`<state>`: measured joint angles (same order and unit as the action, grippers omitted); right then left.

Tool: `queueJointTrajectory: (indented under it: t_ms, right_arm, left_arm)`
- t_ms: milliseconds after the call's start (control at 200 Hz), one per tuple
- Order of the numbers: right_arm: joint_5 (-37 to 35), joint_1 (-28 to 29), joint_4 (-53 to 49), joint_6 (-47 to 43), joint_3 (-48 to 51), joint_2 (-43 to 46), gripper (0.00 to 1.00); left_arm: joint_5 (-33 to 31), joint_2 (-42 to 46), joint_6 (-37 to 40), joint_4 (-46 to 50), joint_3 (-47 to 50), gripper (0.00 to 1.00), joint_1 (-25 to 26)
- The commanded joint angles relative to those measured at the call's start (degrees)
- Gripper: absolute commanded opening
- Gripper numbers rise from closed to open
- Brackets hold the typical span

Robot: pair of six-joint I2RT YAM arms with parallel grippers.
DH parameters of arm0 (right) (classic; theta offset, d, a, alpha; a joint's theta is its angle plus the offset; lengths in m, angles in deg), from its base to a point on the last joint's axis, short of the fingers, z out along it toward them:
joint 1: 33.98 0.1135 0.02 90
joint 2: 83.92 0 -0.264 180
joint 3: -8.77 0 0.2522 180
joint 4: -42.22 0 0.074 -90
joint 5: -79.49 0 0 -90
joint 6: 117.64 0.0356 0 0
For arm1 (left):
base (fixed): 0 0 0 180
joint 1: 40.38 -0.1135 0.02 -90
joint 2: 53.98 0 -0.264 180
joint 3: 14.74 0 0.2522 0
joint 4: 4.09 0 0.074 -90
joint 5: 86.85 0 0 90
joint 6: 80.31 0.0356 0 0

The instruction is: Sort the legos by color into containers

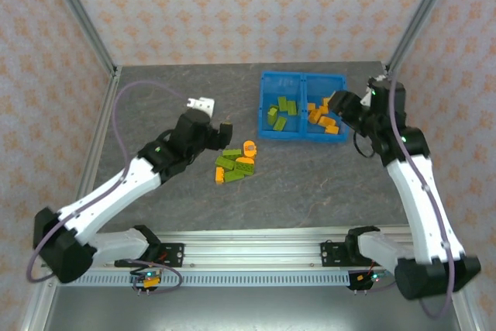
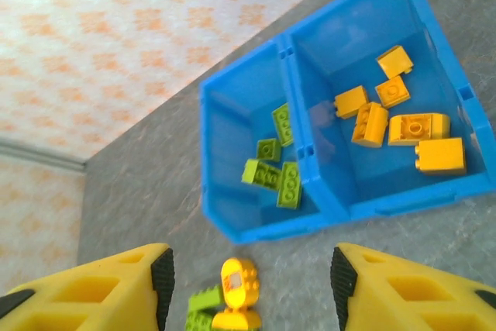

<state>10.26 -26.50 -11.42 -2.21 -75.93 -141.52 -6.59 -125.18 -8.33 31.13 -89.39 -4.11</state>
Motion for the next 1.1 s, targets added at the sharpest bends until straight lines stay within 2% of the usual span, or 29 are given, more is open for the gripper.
queueJointTrajectory:
  t_ms: [0, 85, 210, 360, 516, 656, 836, 1091]
  right_arm:
    - [2.9, 0.2, -14.7, -7.0, -0.1, 3.3, 0.59]
    - [6.8, 0.2, -21.1, -8.8, -0.7, 4.1, 0.61]
    - [13.3, 0.2, -24.7, -8.8, 0.2, 5.0, 0.63]
    - [9.2, 0.2, -27.2, -9.2, 1.1, 7.9, 0.65]
    - [8.4, 0.2, -29.4, -9.4, 1.1, 10.1, 0.68]
    - [9.2, 0.2, -28.6, -6.4, 2.6, 11.9, 0.69]
    - [9.5, 0.2, -26.1, -3.2, 4.8, 13.1, 0.69]
    - [9.2, 0.2, -21.3, 1.3, 6.2, 12.4, 0.69]
  left_arm:
    - [4.3, -10.7, -16.3, 10.8, -8.2, 0.87, 2.1]
    - [6.2, -20.3, -16.7, 14.3, -15.3, 0.85, 4.0]
    - [6.6, -30.8, -17.2, 16.2, -21.4, 0.85, 4.7]
    - [2.2, -41.3, -17.3, 19.3, -28.2, 0.84, 4.6]
    - [2.2, -47.8, -17.7, 21.1, -33.4, 0.82, 4.6]
    - [2.4, -51.1, -18.8, 21.9, -34.5, 0.75, 4.7]
    - [2.7, -50.3, -19.4, 20.3, -31.2, 0.67, 5.0]
    - [3.3, -49.4, -17.5, 18.1, -27.1, 0.48, 4.9]
